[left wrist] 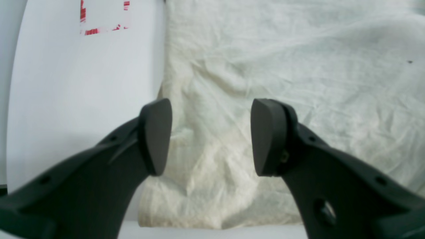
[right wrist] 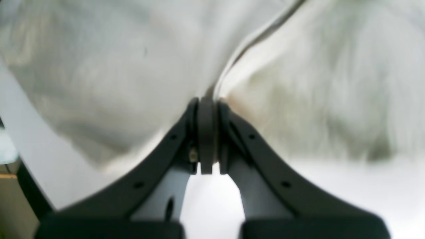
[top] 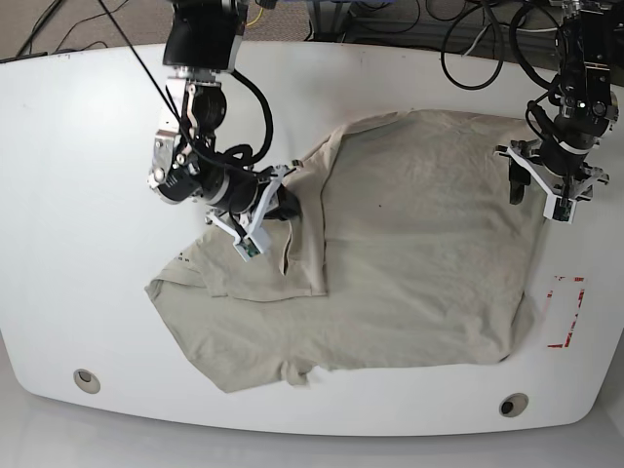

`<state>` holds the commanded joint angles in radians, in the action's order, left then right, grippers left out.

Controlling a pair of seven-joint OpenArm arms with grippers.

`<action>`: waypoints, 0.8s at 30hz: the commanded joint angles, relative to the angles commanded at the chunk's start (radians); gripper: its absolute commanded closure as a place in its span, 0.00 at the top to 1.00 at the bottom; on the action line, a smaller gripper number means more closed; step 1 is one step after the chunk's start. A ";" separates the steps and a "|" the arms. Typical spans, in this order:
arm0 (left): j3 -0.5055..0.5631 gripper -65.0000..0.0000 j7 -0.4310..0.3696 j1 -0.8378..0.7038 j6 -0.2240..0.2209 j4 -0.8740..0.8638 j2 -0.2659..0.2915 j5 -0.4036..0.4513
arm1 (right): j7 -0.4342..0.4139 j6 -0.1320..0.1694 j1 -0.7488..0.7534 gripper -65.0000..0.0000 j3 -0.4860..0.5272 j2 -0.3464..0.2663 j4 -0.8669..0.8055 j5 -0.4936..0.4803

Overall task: Layout the t-shirt on the table in an organized manner, then fold the t-shirt properly
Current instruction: 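Raise the right gripper and move it to the shirt shoulder corner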

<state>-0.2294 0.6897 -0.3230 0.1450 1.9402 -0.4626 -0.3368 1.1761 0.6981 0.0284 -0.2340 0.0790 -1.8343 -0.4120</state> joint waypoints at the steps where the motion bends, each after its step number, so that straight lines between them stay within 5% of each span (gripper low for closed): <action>1: 0.000 0.54 0.000 0.002 0.000 0.000 0.000 0.000 | 0.000 0.000 0.037 0.00 -0.011 0.000 -0.037 0.000; 11: 0.002 0.54 0.003 0.000 0.000 0.000 0.000 0.000 | 0.000 0.000 0.298 0.00 -0.173 0.003 -0.189 -0.005; 24: 0.002 0.54 0.000 -0.021 0.000 0.000 0.000 0.000 | -0.002 0.000 0.434 0.00 -0.379 0.046 -0.195 -0.006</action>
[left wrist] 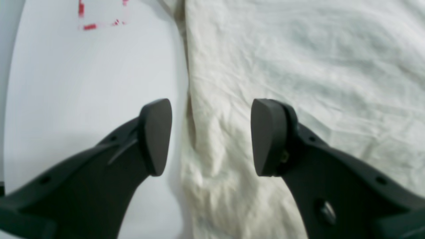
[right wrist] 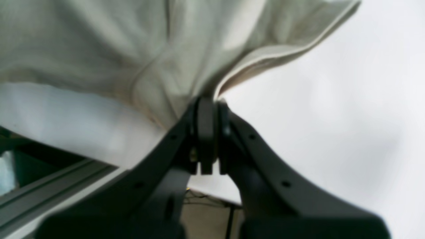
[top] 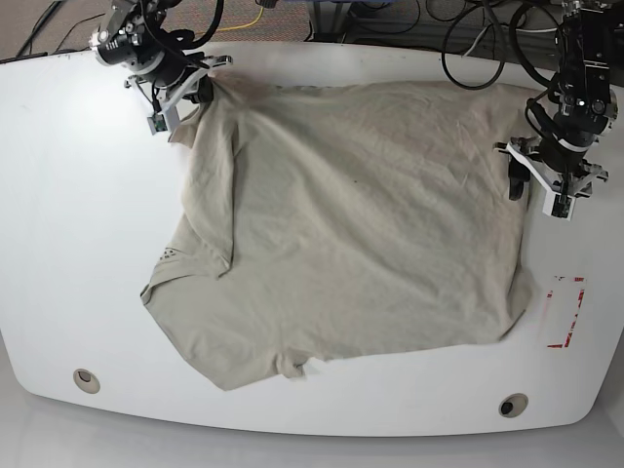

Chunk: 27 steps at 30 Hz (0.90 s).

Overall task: Layout the t-shirt on the table in an organized manner, then fold the t-shirt properly
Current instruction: 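Raise the right gripper and move it to the shirt shoulder corner, then grasp the shoulder corner with the right gripper and pull it outward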

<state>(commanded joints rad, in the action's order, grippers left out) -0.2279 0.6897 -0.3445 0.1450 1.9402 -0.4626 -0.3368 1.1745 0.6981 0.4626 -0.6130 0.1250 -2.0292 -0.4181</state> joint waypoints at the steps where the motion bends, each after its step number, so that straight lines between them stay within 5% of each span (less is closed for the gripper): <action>1: 0.000 0.54 0.000 -0.002 0.000 0.000 0.000 0.000 | 0.000 0.000 0.002 0.01 0.000 0.002 -0.002 0.000; 4: 0.000 0.54 0.000 -0.002 0.000 0.000 0.000 0.000 | 0.000 0.000 0.000 0.11 0.000 0.002 -0.002 0.000; 12: 0.028 0.54 -0.002 0.000 0.000 0.000 -0.008 0.000 | 0.000 0.000 -0.011 0.68 -0.005 -0.025 -0.005 -0.098; 22: 0.029 0.54 -0.002 0.000 0.000 0.000 -0.003 0.000 | 0.002 0.000 -0.184 0.72 -0.092 -0.146 0.035 -0.133; 27: 0.055 0.54 -0.002 0.002 0.000 0.000 -0.006 0.000 | 0.002 0.000 -0.344 0.72 -0.089 -0.232 0.187 -0.133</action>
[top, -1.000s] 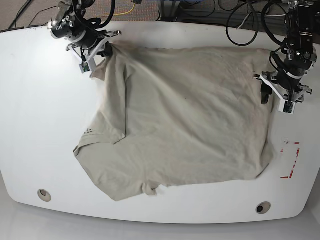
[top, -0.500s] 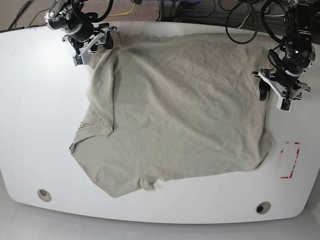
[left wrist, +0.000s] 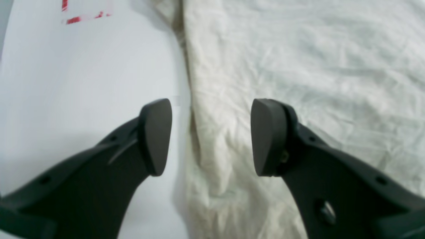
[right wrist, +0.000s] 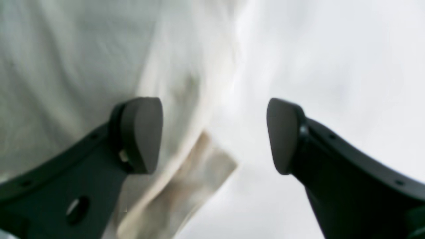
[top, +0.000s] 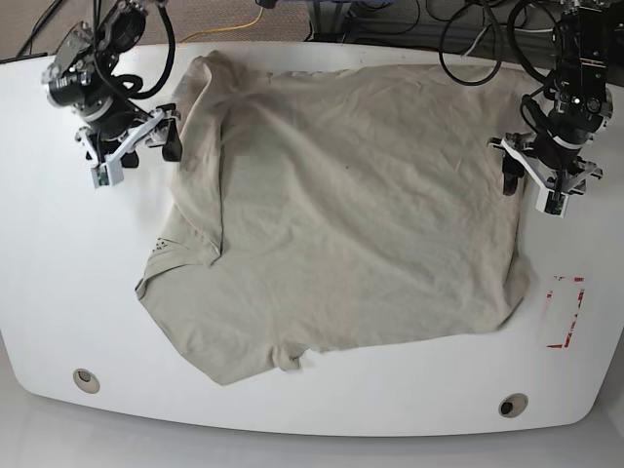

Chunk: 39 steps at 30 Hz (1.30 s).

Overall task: Layout the t-shirt on the table in an organized manner, then fold the t-shirt properly
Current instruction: 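Grasp the shoulder corner with the right gripper and pull it outward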

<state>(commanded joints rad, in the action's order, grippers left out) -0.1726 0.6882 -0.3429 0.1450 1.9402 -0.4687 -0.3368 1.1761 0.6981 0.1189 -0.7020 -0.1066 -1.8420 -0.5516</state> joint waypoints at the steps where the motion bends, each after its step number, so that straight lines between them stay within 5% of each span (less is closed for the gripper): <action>1: 0.002 0.54 0.000 0.000 0.000 0.000 0.002 0.000 | 0.000 0.000 -0.038 0.72 0.000 -0.014 0.048 0.000; 6: 0.002 0.54 0.002 -0.002 0.000 0.000 0.003 0.000 | -0.002 0.000 -0.192 0.72 0.002 -0.080 0.301 0.002; 11: 0.000 0.54 0.005 -0.002 0.000 0.000 0.003 0.000 | -0.002 0.000 -0.216 0.72 0.071 -0.107 0.339 -0.008; 28: -0.002 0.54 0.005 0.002 0.000 -0.002 0.005 0.000 | 0.000 0.000 -0.133 0.70 0.133 -0.049 0.339 -0.002; 30: -0.002 0.54 0.005 0.002 0.000 -0.002 0.005 0.000 | 0.000 0.000 -0.133 0.62 0.133 -0.049 0.339 -0.002; 35: -0.002 0.54 0.005 0.005 0.000 -0.002 0.005 0.000 | -0.002 0.000 -0.133 0.04 0.133 -0.049 0.339 -0.002; 39: 0.000 0.54 0.005 0.005 0.000 -0.002 0.005 0.000 | -0.002 0.000 -0.135 0.04 0.127 -0.051 0.316 -0.005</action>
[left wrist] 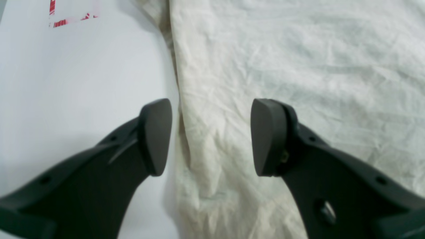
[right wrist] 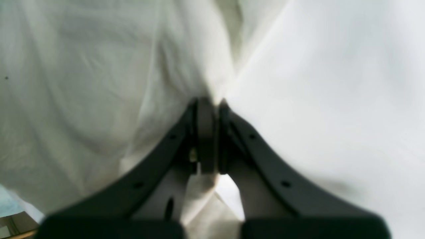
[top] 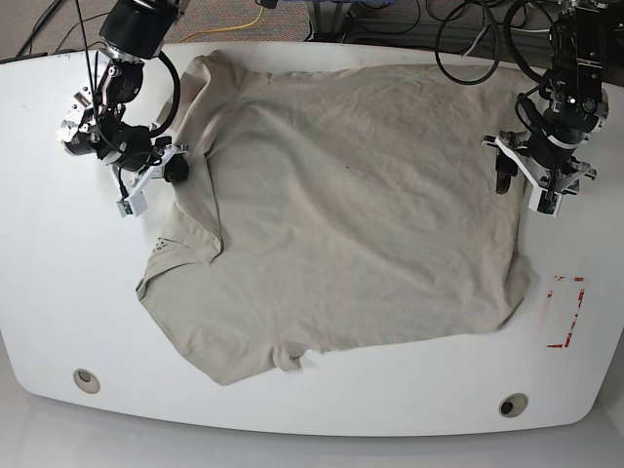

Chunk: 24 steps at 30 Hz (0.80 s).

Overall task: Layout the t-shirt on the table in an organized manner, then fold the t-shirt properly
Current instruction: 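Grasp the shoulder corner with the right gripper and pull it outward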

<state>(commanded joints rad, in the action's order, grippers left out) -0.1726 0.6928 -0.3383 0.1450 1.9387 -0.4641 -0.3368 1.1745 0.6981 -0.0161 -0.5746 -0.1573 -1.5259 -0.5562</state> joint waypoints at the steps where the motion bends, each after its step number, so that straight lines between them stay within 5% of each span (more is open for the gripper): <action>1: 0.000 0.54 0.000 0.000 0.000 0.000 0.000 0.000 | 0.000 0.000 0.002 0.03 -0.002 -0.002 -0.028 0.005; 6: 0.000 0.54 0.000 0.000 0.000 0.000 0.000 0.000 | 0.005 0.000 0.055 0.02 -0.012 -0.006 -0.219 0.005; 11: 0.000 0.54 -0.002 0.000 0.000 -0.018 0.000 0.000 | 0.006 -0.068 0.126 0.02 -0.071 -0.006 -0.342 -0.002; 19: 0.000 0.54 -0.005 0.000 0.000 -0.031 0.000 0.000 | 0.006 -0.087 0.201 0.02 -0.196 -0.006 -0.348 0.006; 24: 0.000 0.54 -0.005 0.000 0.000 -0.031 0.000 0.000 | 0.006 -0.153 0.235 0.03 -0.282 0.002 -0.348 0.006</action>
<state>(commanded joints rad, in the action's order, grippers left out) -0.1726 0.6882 -0.3383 0.1450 1.9080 -0.4641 -0.3368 1.1807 0.5455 0.2186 -0.8569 -0.1557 -1.8742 -0.5501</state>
